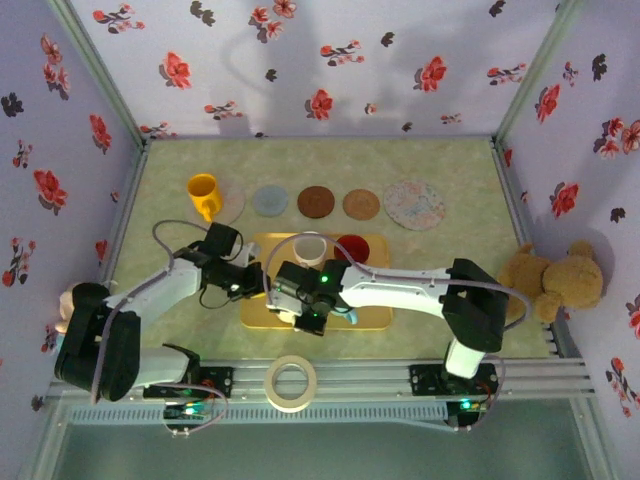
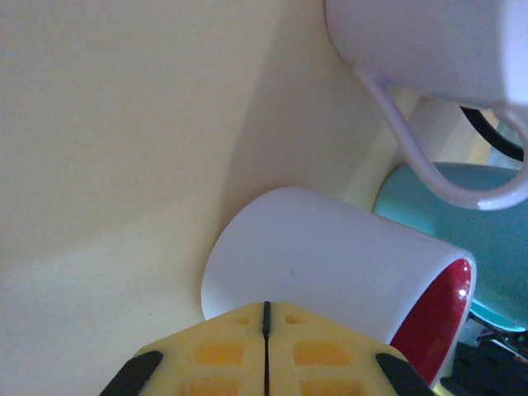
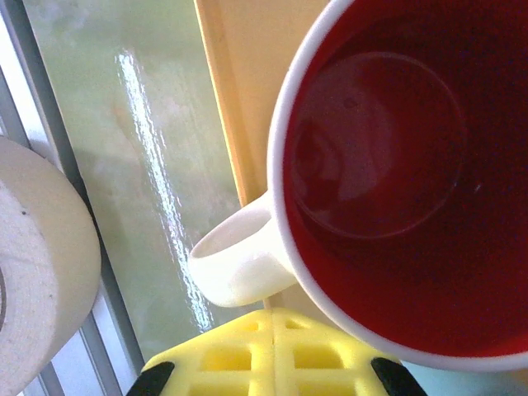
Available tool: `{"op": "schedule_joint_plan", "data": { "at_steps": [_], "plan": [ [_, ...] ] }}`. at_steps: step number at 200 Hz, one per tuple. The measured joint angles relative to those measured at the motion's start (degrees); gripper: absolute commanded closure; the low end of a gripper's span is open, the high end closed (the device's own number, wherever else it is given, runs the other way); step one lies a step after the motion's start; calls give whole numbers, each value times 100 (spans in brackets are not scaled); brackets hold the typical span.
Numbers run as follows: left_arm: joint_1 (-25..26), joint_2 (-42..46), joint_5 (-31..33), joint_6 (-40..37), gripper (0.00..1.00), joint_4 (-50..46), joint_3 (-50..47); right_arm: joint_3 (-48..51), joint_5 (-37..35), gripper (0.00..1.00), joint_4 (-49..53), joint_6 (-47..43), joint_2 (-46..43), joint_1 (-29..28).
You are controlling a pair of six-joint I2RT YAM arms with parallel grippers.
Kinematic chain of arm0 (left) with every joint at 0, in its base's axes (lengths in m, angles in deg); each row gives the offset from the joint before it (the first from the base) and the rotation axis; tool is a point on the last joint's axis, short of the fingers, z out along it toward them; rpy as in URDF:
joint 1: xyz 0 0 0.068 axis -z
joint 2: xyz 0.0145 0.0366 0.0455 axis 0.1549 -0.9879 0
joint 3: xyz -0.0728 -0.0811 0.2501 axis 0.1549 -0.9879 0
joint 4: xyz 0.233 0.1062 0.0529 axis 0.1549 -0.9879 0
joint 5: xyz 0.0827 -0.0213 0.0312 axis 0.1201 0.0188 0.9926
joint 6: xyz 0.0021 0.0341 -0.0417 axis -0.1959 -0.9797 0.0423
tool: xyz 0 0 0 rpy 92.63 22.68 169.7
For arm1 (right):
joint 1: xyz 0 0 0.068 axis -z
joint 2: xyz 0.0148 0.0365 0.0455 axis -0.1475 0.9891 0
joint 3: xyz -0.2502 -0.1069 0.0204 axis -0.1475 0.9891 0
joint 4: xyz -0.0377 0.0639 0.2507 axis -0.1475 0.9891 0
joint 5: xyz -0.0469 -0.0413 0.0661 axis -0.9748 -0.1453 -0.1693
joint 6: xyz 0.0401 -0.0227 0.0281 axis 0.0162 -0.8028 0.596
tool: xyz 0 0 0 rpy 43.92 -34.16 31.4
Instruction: Place the cup by the coaster
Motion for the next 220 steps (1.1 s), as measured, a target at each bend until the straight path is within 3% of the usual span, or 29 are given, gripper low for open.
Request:
{"op": "schedule_joint_plan", "data": {
  "at_steps": [117,220],
  "plan": [
    [-26,-376,267,-166,93,20,483,-404,494,100,-48,-151,319,70],
    [-92,15,352,-455,93,-782,667,-249,216,100,-125,-186,-28,293]
  ]
}}
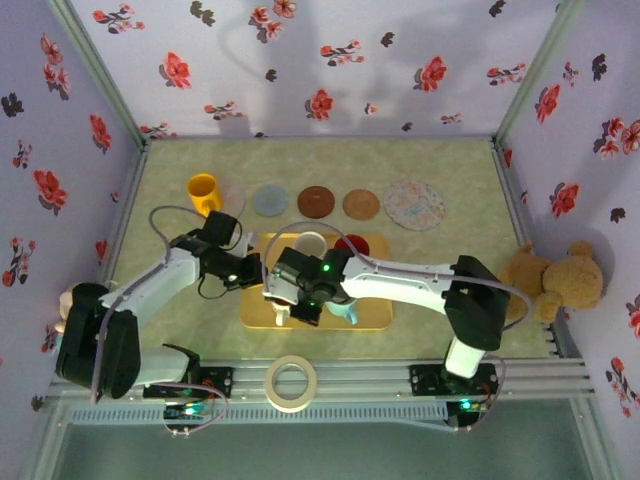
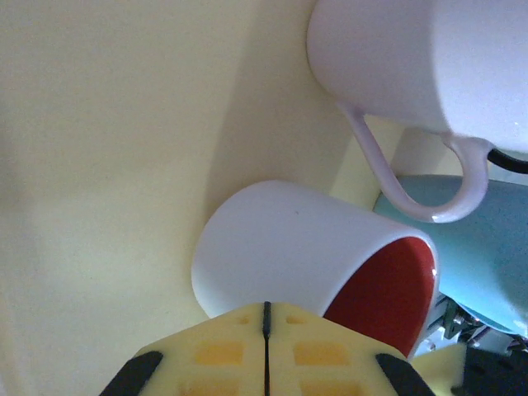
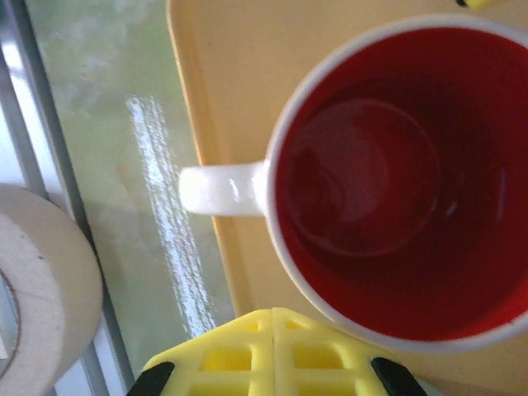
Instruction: Place the cup by the coaster
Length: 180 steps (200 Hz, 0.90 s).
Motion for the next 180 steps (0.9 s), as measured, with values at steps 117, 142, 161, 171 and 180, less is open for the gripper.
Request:
{"op": "schedule_joint_plan", "data": {
  "at_steps": [117,142,161,171,180],
  "plan": [
    [-26,-297,11,-90,93,-39,-50,-199,-374,100,308,13,435,94],
    [-28,-472,46,-175,93,-39,96,-199,-306,100,304,7,435,94],
    [-46,-562,46,-214,93,-17,164,-199,-260,100,302,-4,435,94],
    [-48,-599,48,-216,93,-13,188,-199,-236,100,297,-4,435,94],
    [-48,-629,46,-216,93,-2,208,-201,-212,100,297,-4,435,94]
  ]
}}
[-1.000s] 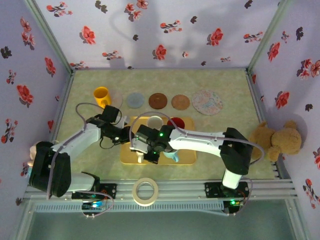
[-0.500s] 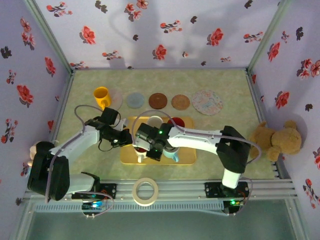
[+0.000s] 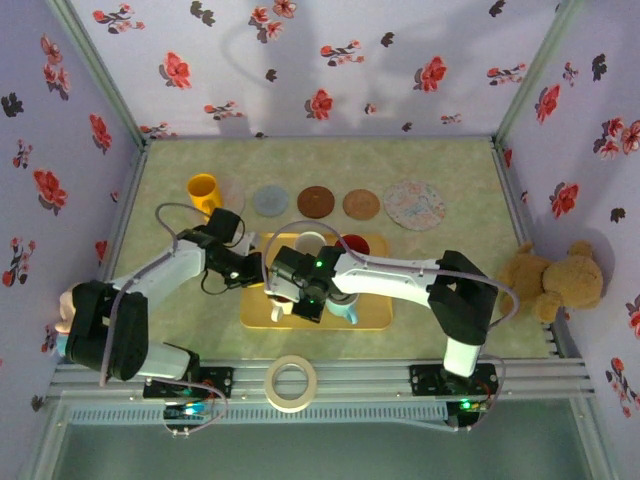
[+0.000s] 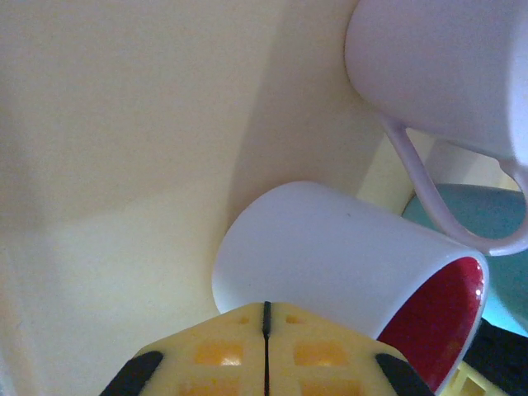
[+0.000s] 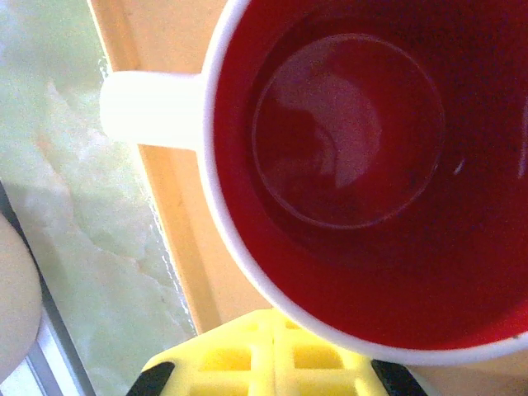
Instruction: Place the cup by the coaster
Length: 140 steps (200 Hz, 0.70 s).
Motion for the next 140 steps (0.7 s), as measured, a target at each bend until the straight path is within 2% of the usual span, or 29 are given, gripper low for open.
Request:
{"op": "schedule_joint_plan", "data": {
  "at_steps": [89,140],
  "plan": [
    [-2,-105,243,-44,93,31,240,-7,358,100,-267,2,-2,0],
    [0,319,398,-208,89,-378,490,286,361,93,-874,35,-533,0]
  ]
}}
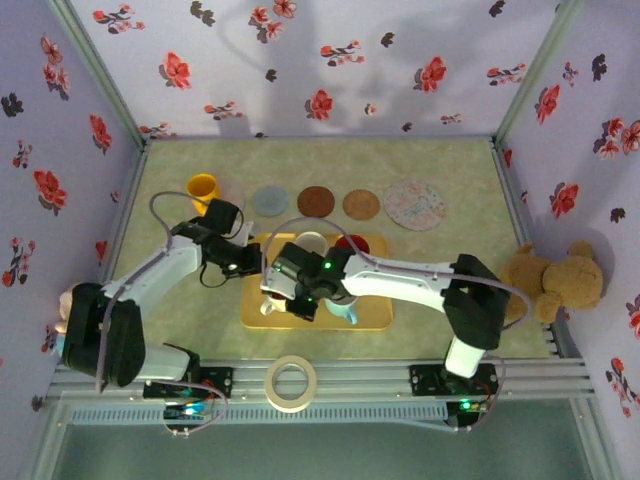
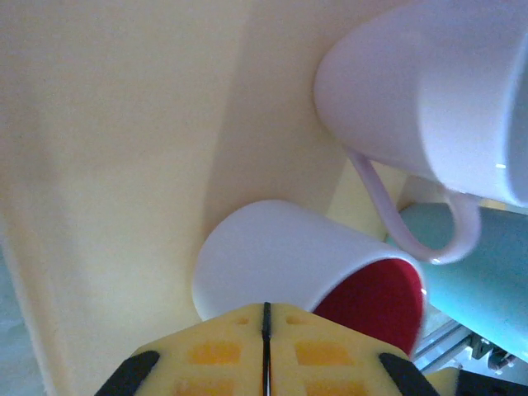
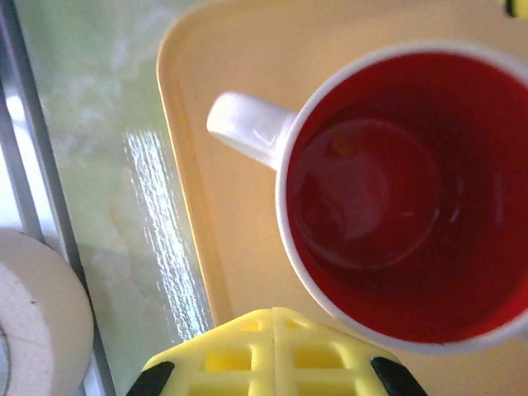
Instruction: Place the cup by the coaster
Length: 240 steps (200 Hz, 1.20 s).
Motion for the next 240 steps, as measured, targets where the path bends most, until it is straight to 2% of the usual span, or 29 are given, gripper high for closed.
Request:
{"op": "schedule_joint_plan", "data": {
  "at_steps": [43,78,99,138,204,240],
  "plan": [
    [0,525,90,-94,81,-525,177,339,-46,89,-409,101,-649,9],
    [20,890,151,-118,70,-1150,339,745,-98,79,-688,313,-1084,66],
    [118,1113,212,-153,63,-1504,468,1080,-155,65,-909,457,-1414,87],
    [485,1478,286,-175,52,-1851,527,1659,-306,48,-1333,785,-2092,136],
    [1554,1152,807,-55,31,-2120,549,2745,-645,1,-2197,1316,-3316,177],
    [1891,621,1180,-48,26,-2192,549,3206,-839,1,-2459,1576,-3965,214]
  ]
}}
